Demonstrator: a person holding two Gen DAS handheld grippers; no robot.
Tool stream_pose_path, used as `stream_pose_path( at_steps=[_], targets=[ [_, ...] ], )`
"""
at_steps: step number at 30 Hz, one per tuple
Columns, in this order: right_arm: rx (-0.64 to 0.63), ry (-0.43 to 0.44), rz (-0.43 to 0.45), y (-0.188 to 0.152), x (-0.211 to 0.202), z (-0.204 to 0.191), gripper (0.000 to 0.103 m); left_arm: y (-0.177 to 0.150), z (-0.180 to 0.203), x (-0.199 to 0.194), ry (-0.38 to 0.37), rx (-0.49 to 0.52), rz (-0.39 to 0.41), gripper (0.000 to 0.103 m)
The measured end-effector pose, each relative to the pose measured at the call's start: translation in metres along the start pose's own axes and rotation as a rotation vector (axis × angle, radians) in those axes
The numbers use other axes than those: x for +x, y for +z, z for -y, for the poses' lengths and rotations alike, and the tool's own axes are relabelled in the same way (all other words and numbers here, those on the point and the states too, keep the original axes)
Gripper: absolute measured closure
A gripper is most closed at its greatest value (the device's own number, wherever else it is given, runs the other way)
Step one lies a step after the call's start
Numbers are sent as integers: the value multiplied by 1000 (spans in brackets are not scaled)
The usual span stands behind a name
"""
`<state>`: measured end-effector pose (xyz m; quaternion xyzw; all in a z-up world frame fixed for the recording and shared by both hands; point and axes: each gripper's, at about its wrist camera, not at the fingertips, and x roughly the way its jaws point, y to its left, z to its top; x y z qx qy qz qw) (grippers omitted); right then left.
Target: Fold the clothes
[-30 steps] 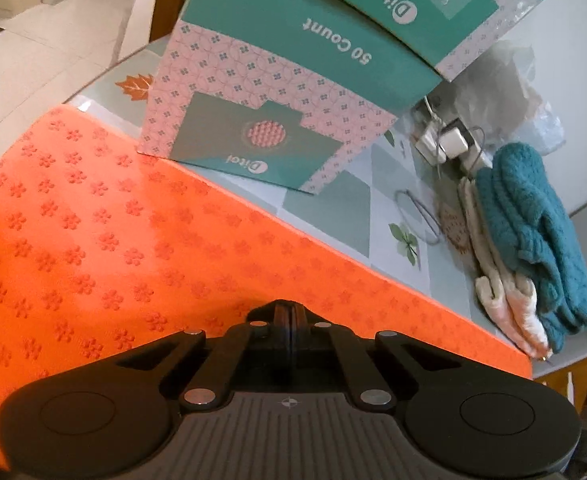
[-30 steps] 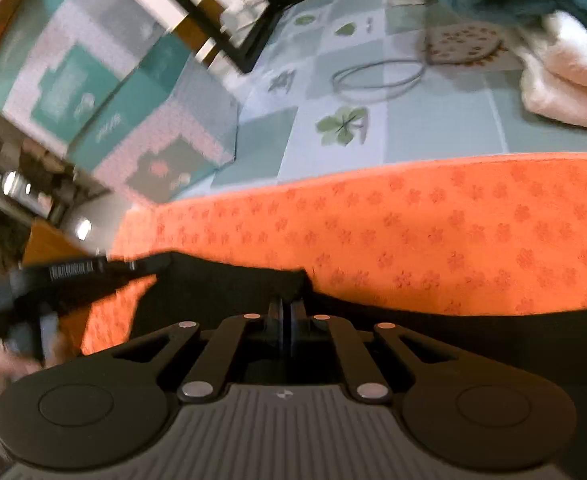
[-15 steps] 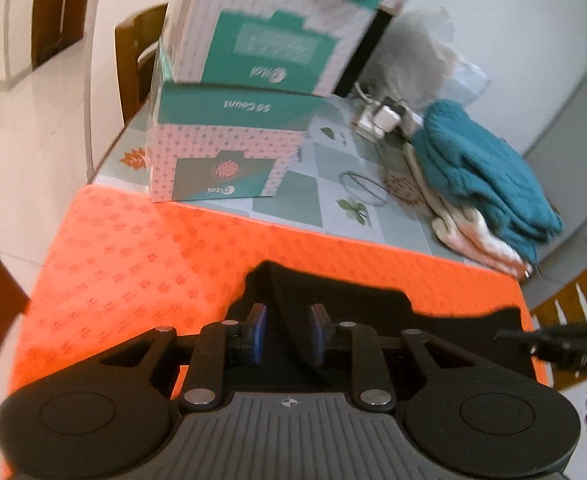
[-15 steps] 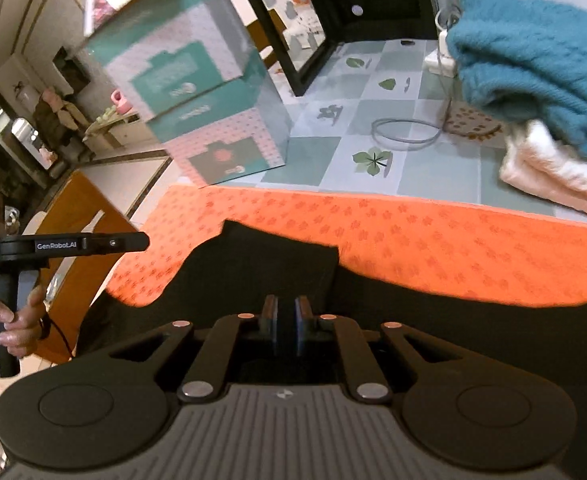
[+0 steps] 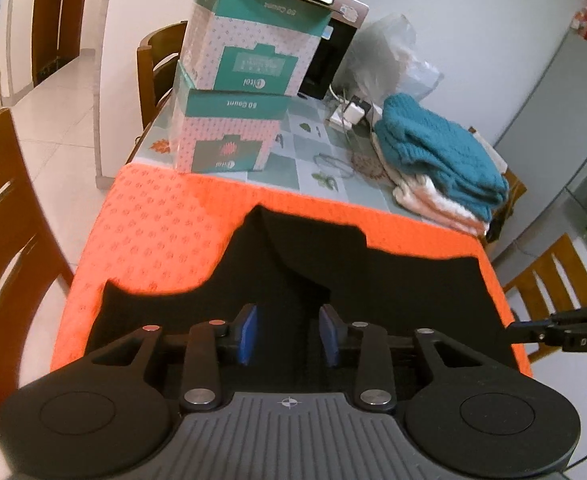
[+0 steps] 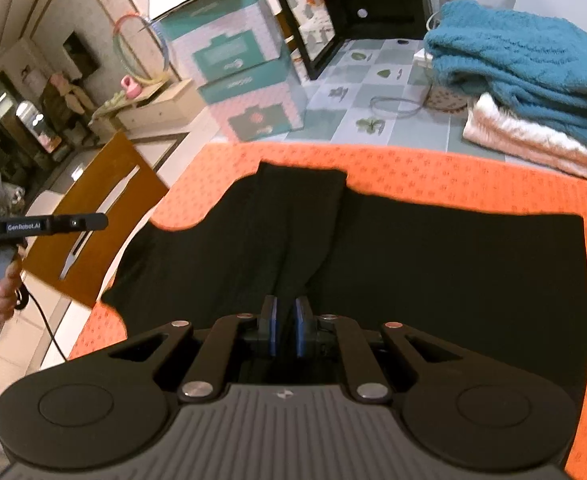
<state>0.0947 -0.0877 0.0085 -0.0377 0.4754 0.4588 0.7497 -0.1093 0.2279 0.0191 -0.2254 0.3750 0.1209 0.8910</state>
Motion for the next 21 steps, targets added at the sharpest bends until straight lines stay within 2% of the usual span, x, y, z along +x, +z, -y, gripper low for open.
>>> stream_pose_path(
  at_steps=[8,10,13,21],
  targets=[
    [-50,13,-52,-58,-7,-21,91,-53,11,-10,18,97,-59,60],
    [-83,5,-69,-71,-4,-28,85,-65,14,-8,8,113,-78,59],
    [-138,6,-96,-90,0,-39,82,-83,19,-5,-2,142,-105,57],
    [-256,53,-128,-122,7,-62,82,-117,33,1,-16,242,-162,56]
  ],
)
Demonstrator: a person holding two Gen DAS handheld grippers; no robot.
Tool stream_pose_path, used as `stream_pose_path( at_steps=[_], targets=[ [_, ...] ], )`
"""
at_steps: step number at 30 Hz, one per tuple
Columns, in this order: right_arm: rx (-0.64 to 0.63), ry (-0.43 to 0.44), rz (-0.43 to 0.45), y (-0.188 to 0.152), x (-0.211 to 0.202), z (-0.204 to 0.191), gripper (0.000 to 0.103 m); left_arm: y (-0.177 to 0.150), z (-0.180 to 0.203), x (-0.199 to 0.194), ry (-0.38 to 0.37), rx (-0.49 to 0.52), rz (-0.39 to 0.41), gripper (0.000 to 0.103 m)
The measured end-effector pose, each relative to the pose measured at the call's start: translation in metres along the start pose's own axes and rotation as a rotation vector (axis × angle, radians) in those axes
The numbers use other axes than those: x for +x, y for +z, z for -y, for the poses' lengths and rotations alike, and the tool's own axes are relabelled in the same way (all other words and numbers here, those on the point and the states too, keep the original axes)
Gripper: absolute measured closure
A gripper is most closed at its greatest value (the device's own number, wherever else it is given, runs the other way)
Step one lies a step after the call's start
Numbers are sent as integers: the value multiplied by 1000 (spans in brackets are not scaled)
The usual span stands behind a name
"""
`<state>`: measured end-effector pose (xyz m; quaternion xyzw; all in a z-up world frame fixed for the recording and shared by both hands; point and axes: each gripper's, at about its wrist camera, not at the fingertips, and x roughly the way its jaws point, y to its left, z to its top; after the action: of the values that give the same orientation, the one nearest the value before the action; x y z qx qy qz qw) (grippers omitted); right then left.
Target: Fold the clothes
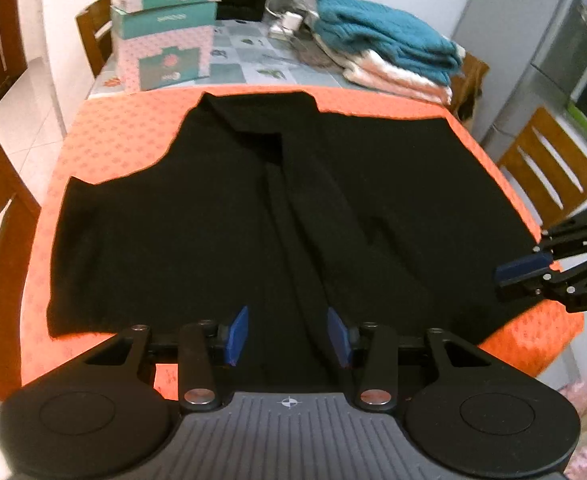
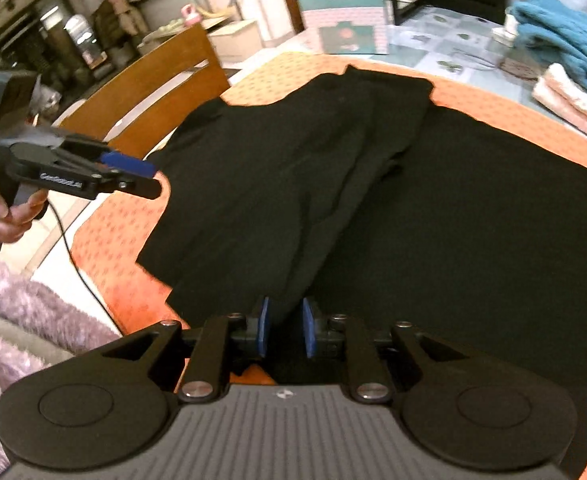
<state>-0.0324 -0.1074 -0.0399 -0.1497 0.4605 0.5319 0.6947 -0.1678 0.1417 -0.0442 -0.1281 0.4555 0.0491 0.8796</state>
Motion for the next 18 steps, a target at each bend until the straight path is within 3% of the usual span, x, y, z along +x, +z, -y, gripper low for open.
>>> stream_pose_path(
  at_steps=[9,18],
  targets=[
    [-135,36,-47,-18,20,-30,74,-22,15,7,-24,71,-42,54],
    [-309,16,-89,-32,40,-65,66,-38,42,11,-66,229,-67,49]
  ],
)
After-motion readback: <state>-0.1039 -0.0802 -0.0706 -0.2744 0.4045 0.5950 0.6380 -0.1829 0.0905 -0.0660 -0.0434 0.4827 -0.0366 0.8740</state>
